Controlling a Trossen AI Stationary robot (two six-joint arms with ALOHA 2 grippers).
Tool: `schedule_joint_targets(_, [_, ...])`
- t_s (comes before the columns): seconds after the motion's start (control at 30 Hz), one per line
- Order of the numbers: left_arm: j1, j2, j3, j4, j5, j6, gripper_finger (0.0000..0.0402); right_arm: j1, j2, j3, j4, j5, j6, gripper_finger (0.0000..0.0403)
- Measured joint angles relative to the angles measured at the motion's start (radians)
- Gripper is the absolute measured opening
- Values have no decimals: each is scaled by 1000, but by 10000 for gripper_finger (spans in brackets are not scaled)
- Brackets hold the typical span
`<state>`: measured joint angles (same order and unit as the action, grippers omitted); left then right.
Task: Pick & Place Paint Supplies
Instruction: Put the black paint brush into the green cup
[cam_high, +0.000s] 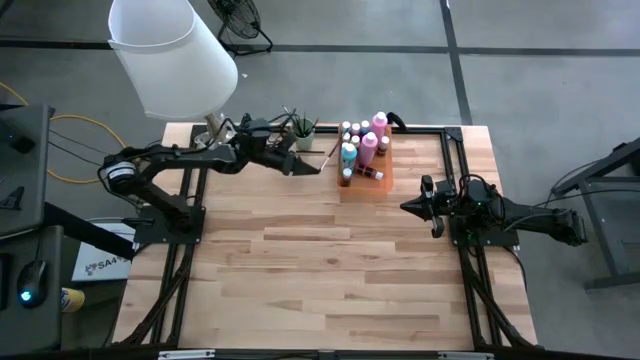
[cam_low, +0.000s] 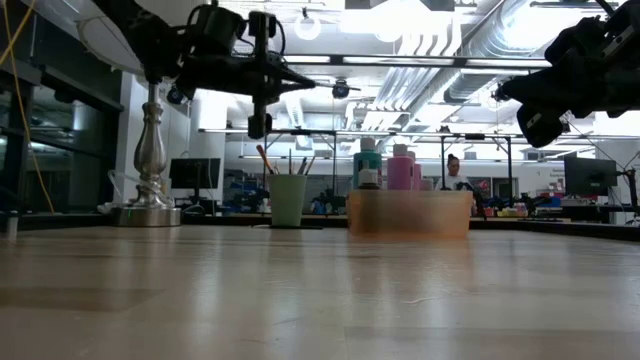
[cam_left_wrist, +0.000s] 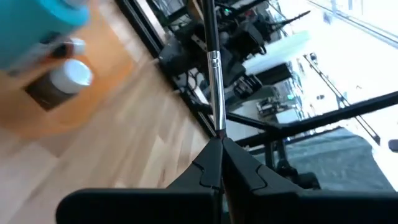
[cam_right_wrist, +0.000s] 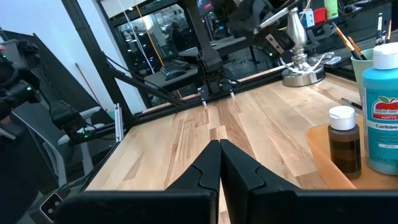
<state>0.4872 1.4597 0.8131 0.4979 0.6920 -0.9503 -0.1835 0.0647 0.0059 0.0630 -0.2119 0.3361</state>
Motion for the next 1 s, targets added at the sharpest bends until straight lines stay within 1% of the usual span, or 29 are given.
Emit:
schedule_joint_targets(0.1, [20, 0, 0, -46, 2, 33, 0, 0, 0, 0, 0, 0, 0, 2])
schedule_joint_targets(0.23, [16, -14, 1, -144, -13, 100, 0, 0, 0, 0, 0, 0, 0, 2])
schedule_joint_targets(0.3, [8, -24, 14, -226, -28, 166, 0, 0, 0, 0, 0, 0, 0, 2])
schedule_joint_targets(0.37, [-7, -26, 36, -313, -67, 256, 0, 0, 0, 0, 0, 0, 0, 2])
schedule_joint_targets(0.5, [-39, -31, 125, -531, -137, 457, 0, 0, 0, 0, 0, 0, 0, 2])
schedule_joint_targets(0.63, [-78, -29, 277, -863, -304, 772, 0, 0, 0, 0, 0, 0, 0, 2])
schedule_joint_targets(0.77, [-97, 0, 458, -1176, -501, 1061, 0, 0, 0, 0, 0, 0, 0, 2])
schedule_joint_targets(0.9, [-94, 62, 601, -1372, -706, 1259, 0, 0, 0, 0, 0, 0, 0, 2])
schedule_joint_targets(1.0, [-94, 102, 680, -1447, -868, 1373, 0, 0, 0, 0, 0, 0, 0, 2])
